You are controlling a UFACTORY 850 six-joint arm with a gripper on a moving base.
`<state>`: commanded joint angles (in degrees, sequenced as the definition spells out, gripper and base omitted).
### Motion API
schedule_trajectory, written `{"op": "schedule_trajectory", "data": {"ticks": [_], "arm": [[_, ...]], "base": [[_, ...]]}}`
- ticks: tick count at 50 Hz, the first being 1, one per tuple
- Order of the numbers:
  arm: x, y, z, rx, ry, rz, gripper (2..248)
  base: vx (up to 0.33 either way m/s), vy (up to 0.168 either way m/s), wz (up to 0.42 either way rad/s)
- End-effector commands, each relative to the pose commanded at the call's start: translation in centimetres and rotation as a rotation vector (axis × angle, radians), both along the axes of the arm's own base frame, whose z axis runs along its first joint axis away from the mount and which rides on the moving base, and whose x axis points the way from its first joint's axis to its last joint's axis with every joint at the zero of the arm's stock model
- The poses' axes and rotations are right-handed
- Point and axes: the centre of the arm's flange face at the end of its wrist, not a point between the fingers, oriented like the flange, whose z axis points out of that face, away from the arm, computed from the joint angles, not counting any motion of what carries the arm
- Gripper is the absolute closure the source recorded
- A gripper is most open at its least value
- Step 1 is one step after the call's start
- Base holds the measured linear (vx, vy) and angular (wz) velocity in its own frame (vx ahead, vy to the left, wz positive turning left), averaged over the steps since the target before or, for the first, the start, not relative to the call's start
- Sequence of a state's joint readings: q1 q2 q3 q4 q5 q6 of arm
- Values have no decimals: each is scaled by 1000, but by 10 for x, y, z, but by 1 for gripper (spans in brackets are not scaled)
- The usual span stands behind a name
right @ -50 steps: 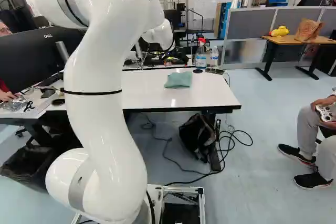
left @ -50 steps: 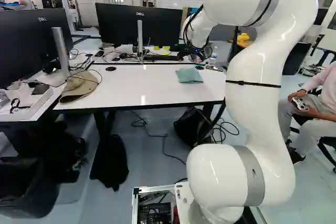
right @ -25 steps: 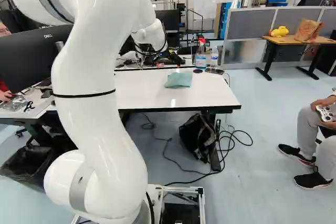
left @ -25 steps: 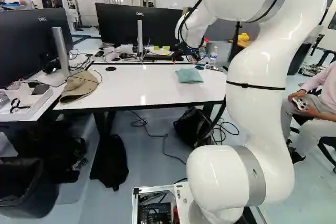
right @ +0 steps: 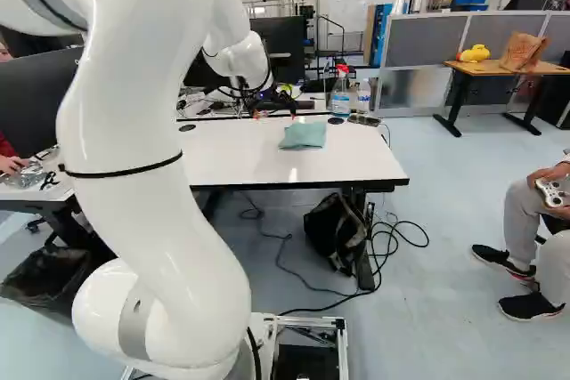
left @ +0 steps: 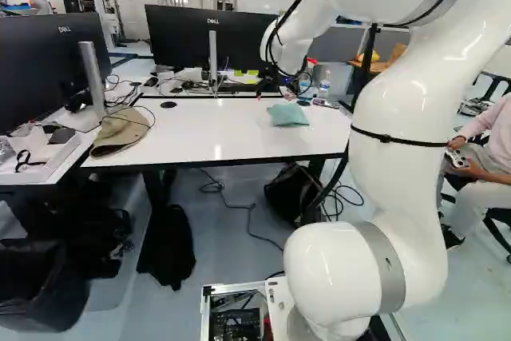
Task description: Clean the table with the green towel
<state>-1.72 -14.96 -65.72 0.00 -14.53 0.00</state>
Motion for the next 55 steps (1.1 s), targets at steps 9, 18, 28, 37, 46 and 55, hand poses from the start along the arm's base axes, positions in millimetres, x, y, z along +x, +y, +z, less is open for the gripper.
{"op": "schedule_trajectory", "data": {"ticks": [9, 18, 28, 37, 46, 55], "arm": [[-17, 6, 1, 0, 7, 10, 3], [-35, 12, 1, 0, 13, 19, 3], [-55, 18, 1, 0, 18, 31, 3], [-73, 23, 1, 0, 22, 42, 3], [-92, 29, 1, 0, 24, 53, 3], [-110, 34, 1, 0, 26, 66, 3]], "base": [[0, 0, 0], [0, 0, 0], [0, 0, 0], [0, 0, 0], [0, 0, 0], [0, 0, 0]]}}
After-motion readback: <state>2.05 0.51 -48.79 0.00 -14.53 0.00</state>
